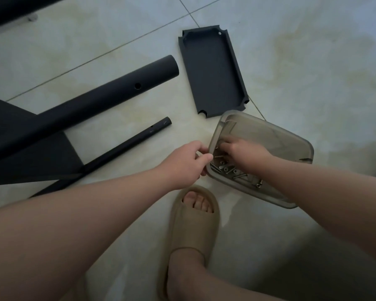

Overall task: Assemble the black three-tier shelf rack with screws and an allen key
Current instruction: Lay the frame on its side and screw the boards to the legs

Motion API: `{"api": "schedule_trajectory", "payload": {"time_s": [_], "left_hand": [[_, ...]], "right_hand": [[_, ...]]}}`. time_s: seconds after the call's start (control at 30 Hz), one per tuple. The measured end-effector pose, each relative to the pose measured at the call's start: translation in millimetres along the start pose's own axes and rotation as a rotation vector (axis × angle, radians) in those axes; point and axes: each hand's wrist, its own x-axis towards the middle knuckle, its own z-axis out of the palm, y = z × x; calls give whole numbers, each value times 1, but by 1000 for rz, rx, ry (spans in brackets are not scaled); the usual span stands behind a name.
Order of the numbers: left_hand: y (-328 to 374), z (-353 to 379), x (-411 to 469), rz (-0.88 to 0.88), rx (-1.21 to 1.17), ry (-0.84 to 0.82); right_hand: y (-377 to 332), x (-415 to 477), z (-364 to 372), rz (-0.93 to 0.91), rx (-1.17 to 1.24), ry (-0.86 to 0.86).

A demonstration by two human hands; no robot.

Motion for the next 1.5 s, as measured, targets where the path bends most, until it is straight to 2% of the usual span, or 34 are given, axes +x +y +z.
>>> {"api": "schedule_trajectory", "payload": {"time_s": [0.17, 0.27, 0.37, 0.47, 0.57, 0.7, 0.83, 1.07, 1.3, 1.5], "left_hand": [[12, -17, -17, -110, 237, -45], [22, -40, -48, -72, 486, -86], [35, -73, -89, -64, 678, -62], [52, -104, -135, -51, 746, 13], [62, -125, -186, -2, 665, 145], [61, -147, -254, 23, 561, 235], [51, -173, -297, -10, 350, 312], [11, -219, -324, -94, -21, 457], [-24, -254, -311, -173, 89, 544], [-43, -272, -286, -227, 79, 493]], "right_hand": [[1, -36, -33, 120, 157, 44], [-10, -66, -67, 113, 194, 59], [-30, -96, -105, 114, 221, 120], [-61, -128, -144, 94, 298, 216], [-103, -159, -177, 53, 413, 268], [-173, -196, -207, -56, 603, 338], [-238, -211, -219, -150, 730, 295], [-304, -196, -225, -203, 737, 188], [-331, -160, -222, -212, 695, 132], [-338, -125, -220, -251, 731, 30]]}}
